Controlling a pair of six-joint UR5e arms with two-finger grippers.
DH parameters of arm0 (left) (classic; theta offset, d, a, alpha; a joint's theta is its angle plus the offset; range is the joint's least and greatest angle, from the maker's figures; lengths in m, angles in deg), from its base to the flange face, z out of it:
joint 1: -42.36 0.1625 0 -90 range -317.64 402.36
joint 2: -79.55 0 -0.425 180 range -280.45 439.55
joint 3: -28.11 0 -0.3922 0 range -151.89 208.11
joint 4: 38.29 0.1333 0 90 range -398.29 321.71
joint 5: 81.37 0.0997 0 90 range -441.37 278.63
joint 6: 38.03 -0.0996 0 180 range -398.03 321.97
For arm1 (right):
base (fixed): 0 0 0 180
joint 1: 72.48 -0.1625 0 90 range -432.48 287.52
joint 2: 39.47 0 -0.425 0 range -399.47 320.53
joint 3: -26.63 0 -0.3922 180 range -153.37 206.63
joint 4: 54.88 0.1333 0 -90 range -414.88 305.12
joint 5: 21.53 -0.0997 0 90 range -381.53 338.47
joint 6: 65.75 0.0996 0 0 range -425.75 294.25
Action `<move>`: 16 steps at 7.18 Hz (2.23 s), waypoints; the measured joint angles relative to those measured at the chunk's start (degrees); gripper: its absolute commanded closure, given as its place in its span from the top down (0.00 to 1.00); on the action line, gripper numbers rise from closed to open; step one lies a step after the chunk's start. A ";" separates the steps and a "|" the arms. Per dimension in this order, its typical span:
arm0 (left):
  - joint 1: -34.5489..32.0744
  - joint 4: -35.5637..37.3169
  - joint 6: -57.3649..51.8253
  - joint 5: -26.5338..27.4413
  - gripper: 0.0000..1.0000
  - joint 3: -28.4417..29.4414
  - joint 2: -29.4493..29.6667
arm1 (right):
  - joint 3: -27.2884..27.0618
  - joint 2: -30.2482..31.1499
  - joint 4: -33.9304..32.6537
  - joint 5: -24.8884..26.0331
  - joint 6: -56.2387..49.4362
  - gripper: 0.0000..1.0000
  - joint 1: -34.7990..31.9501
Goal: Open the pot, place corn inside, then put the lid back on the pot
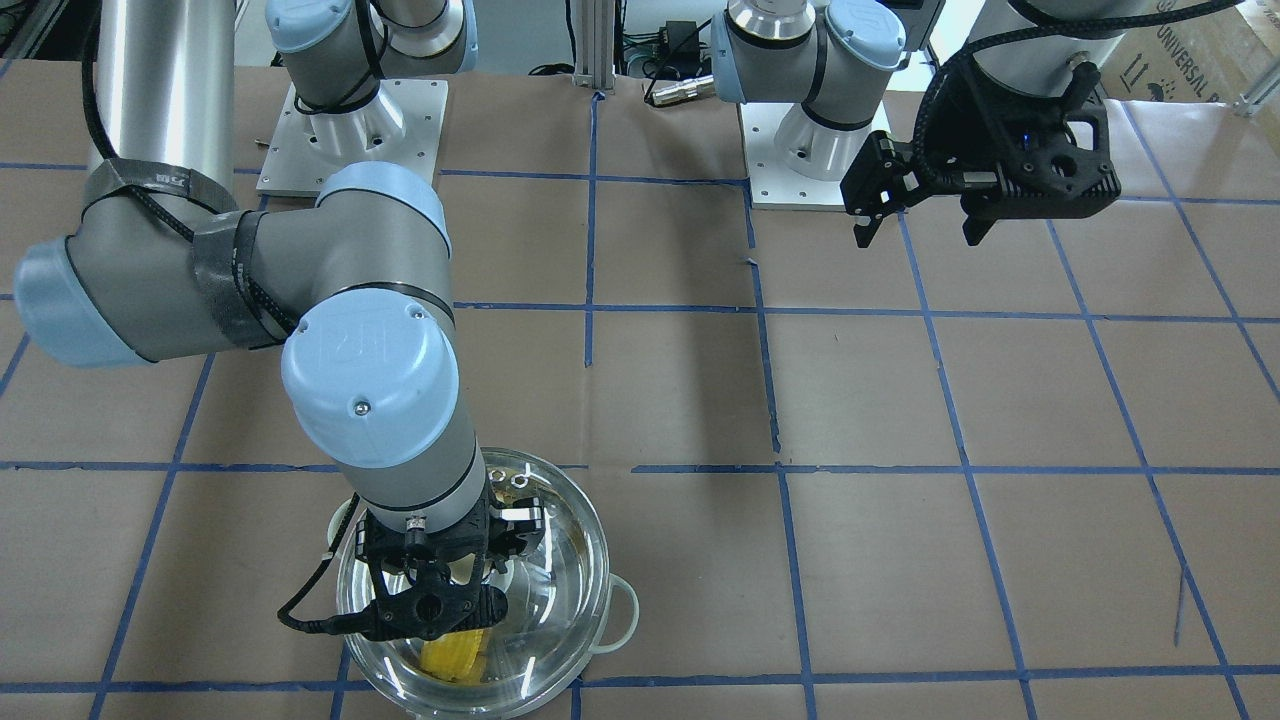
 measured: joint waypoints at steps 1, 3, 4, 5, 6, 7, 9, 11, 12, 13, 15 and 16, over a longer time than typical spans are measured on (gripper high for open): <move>0.03 0.02 0.13 -0.23 1.00 0.04 0.32 | -0.05 0.04 0.23 0.08 -0.01 0.09 0.00; 0.05 0.04 0.18 -0.47 1.00 0.02 0.92 | -0.10 0.09 0.85 1.08 -0.05 0.09 -0.11; 0.01 0.04 -0.02 -0.49 1.00 -0.02 1.07 | -0.11 0.10 1.01 1.36 -0.04 0.09 -0.19; -0.01 0.06 -0.27 -0.47 1.00 -0.06 1.20 | -0.11 0.13 1.09 1.46 -0.02 0.09 -0.27; -0.02 0.17 -0.36 -0.45 1.00 -0.07 1.34 | -0.09 0.16 1.18 1.49 -0.02 0.09 -0.36; -0.02 0.32 -0.36 -0.44 1.00 -0.01 1.40 | -0.09 0.21 1.24 1.51 -0.02 0.10 -0.41; -0.03 0.52 -0.36 -0.48 1.00 0.06 1.40 | -0.11 0.27 1.28 1.51 0.01 0.49 -0.51; -0.02 0.56 -0.34 -0.47 1.00 0.07 1.29 | -0.07 0.28 1.28 1.51 0.06 0.74 -0.55; -0.03 0.63 -0.32 -0.50 1.00 0.08 1.29 | -0.04 0.29 1.28 1.51 0.07 0.74 -0.55; -0.02 0.77 -0.32 -0.52 1.00 0.08 1.24 | -0.04 0.29 1.28 1.51 0.07 0.74 -0.55; -0.02 0.90 -0.28 -0.53 1.00 0.23 1.09 | 0.05 0.28 1.24 1.51 0.06 0.75 -0.44; -0.03 0.91 -0.27 -0.53 1.00 0.45 1.10 | 0.33 0.26 1.13 1.46 0.02 0.75 -0.03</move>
